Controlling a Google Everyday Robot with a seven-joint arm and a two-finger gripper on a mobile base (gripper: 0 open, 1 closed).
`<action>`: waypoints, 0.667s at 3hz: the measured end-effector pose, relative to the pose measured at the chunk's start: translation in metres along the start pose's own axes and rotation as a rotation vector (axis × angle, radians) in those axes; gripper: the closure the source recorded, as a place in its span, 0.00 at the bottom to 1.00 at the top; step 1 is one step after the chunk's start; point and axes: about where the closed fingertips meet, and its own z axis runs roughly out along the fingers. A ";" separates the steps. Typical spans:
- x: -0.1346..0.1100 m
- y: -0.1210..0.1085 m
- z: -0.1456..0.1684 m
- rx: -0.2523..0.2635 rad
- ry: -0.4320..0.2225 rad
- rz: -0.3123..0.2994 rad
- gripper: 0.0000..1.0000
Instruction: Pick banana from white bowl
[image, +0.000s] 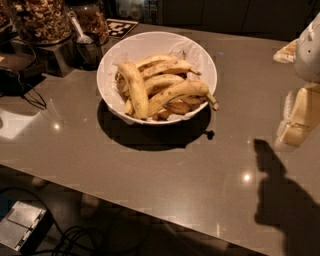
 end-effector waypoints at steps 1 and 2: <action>0.000 0.000 0.000 0.000 0.000 0.000 0.00; -0.010 -0.003 -0.004 0.003 -0.014 -0.028 0.00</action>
Offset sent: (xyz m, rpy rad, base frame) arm 0.0070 0.0169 0.0098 0.0090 0.0022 0.0690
